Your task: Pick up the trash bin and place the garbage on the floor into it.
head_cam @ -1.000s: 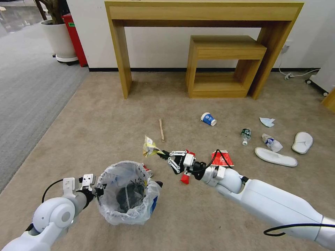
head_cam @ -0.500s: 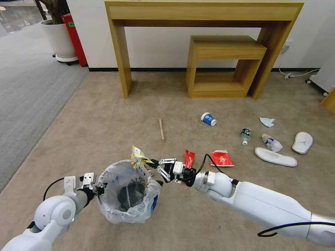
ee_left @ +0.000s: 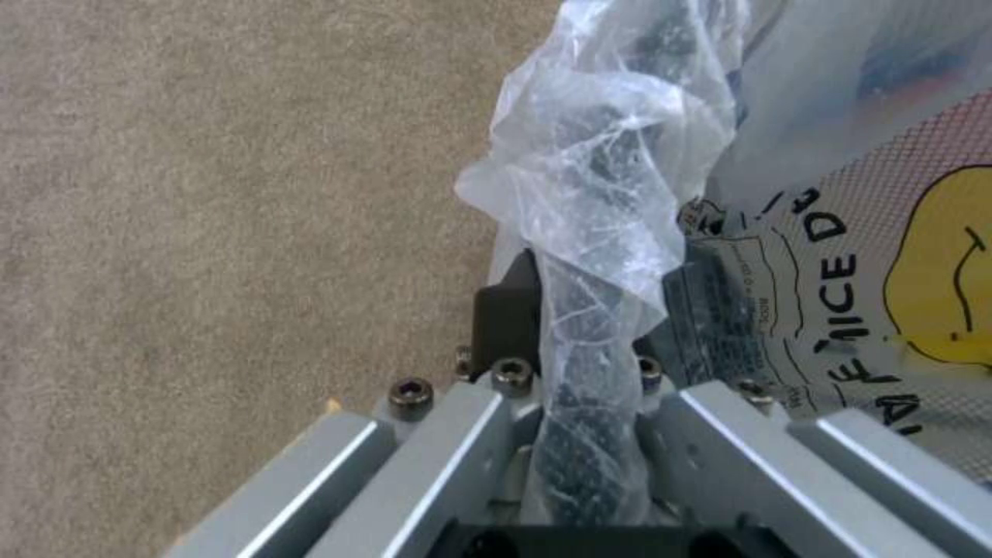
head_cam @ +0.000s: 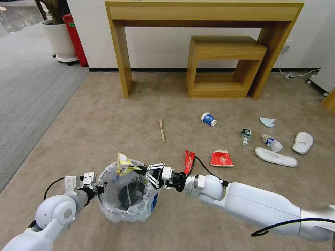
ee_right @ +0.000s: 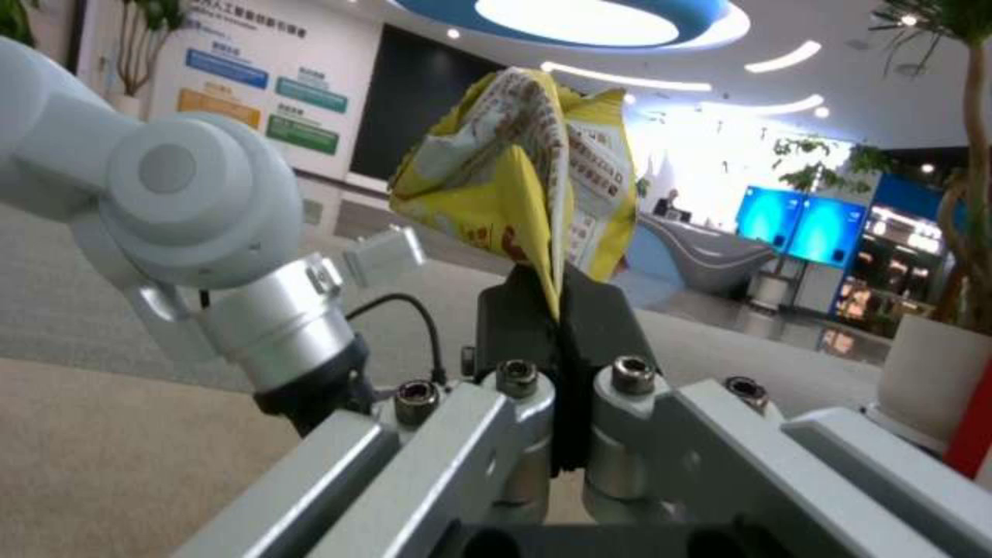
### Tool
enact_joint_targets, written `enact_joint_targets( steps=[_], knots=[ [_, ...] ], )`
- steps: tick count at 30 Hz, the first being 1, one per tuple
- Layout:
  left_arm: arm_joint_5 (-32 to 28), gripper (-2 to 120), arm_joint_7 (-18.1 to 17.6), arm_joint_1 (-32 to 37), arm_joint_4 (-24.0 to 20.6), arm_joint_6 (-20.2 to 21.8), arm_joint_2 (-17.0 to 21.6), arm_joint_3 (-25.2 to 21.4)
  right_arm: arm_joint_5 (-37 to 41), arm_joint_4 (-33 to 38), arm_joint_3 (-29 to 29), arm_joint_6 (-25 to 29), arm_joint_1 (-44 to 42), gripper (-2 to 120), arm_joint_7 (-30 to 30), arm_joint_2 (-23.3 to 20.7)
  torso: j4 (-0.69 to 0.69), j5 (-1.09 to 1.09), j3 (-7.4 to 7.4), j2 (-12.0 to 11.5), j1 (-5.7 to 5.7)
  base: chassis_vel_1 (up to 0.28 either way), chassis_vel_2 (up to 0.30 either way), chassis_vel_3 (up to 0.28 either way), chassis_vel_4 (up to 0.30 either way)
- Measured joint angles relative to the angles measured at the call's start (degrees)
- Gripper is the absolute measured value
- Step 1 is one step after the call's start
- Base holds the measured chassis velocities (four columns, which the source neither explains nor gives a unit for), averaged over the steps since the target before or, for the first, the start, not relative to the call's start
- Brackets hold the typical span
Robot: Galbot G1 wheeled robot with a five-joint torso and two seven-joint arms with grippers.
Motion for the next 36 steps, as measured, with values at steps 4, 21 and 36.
enact_joint_targets(
  steps=[4,21,36],
  knots=[
    [0.02,0,0.03,-0.26,0.15,-0.01,-0.06,0.18,-0.05,-0.05,-1.17,-0.3,0.25,0,0.5,1.04,0.0,-0.01,0.0,0.0,0.0,0.0,0.0,0.0,0.0],
    [0.01,0,0.1,-0.69,0.58,-0.07,-0.04,0.51,-0.49,-2.02,-4.21,-0.49,0.67,0,1.02,3.01,-0.01,-0.01,0.01,0.0,0.0,0.0,0.0,0.0,0.0],
    [-0.07,0,0.14,-0.94,0.65,-0.08,0.13,0.8,-0.56,-2.03,-7.22,-0.74,2.16,6,1.31,1.95,-0.01,-0.01,0.01,0.0,0.0,0.0,0.0,0.0,0.0]
  ],
)
